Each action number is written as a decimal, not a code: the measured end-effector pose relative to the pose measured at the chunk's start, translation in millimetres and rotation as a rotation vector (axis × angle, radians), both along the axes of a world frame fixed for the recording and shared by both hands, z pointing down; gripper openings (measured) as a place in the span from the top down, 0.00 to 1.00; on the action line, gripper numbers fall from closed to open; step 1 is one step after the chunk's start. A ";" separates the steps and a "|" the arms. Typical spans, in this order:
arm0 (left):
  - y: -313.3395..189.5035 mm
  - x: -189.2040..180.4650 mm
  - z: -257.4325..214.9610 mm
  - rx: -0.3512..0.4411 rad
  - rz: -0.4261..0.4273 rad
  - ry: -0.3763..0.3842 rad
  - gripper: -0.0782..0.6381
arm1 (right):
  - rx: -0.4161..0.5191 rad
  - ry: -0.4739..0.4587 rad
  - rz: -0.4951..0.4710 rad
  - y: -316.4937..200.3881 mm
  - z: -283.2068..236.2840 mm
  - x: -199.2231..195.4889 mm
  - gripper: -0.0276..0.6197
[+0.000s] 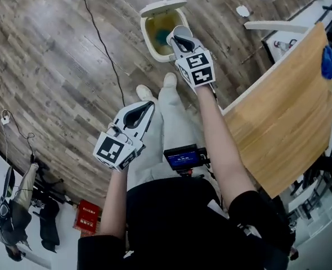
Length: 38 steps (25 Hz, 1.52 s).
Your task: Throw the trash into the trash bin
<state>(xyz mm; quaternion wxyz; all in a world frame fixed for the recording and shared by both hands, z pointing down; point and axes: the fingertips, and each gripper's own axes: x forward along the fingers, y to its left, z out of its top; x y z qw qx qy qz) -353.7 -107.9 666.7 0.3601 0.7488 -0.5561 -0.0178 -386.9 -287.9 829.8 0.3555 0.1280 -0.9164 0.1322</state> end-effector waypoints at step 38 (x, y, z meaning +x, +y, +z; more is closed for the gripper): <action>16.8 -42.8 -190.1 0.326 0.024 -0.235 0.88 | 0.134 -0.468 -0.011 93.6 -350.2 1.4 0.96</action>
